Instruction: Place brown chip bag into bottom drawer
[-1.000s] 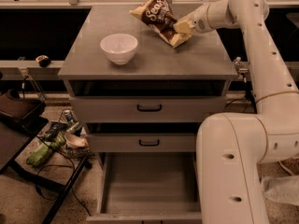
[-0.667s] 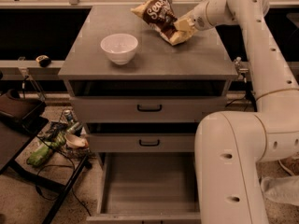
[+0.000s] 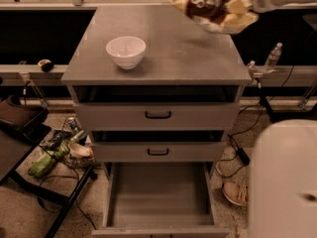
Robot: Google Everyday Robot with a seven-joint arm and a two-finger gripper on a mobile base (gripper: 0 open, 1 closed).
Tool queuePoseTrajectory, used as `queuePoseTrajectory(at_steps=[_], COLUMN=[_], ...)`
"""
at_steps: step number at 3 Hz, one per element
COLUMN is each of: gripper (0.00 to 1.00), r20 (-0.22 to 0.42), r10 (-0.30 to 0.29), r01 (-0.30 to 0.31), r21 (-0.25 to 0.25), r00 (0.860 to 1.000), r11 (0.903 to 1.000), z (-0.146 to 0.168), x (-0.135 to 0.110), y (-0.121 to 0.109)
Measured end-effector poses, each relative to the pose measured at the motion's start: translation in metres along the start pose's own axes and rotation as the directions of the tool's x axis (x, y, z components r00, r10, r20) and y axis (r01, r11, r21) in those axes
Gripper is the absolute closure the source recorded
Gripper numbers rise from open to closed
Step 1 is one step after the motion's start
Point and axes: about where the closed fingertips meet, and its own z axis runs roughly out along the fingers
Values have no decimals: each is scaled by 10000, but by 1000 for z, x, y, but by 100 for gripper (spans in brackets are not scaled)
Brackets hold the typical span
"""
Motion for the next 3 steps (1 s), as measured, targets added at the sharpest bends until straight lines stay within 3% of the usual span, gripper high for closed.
queuePoseTrajectory(at_steps=[1, 2, 3], gripper=[100, 100, 100], r20=[391, 953, 1705], r10=[-412, -902, -1236], r01=[344, 598, 617], r21=[1610, 2842, 3291], r00=[9984, 9913, 9776], r11=[9864, 9569, 9423], z=[-123, -234, -318], x=[0, -28, -83], y=[-37, -29, 30])
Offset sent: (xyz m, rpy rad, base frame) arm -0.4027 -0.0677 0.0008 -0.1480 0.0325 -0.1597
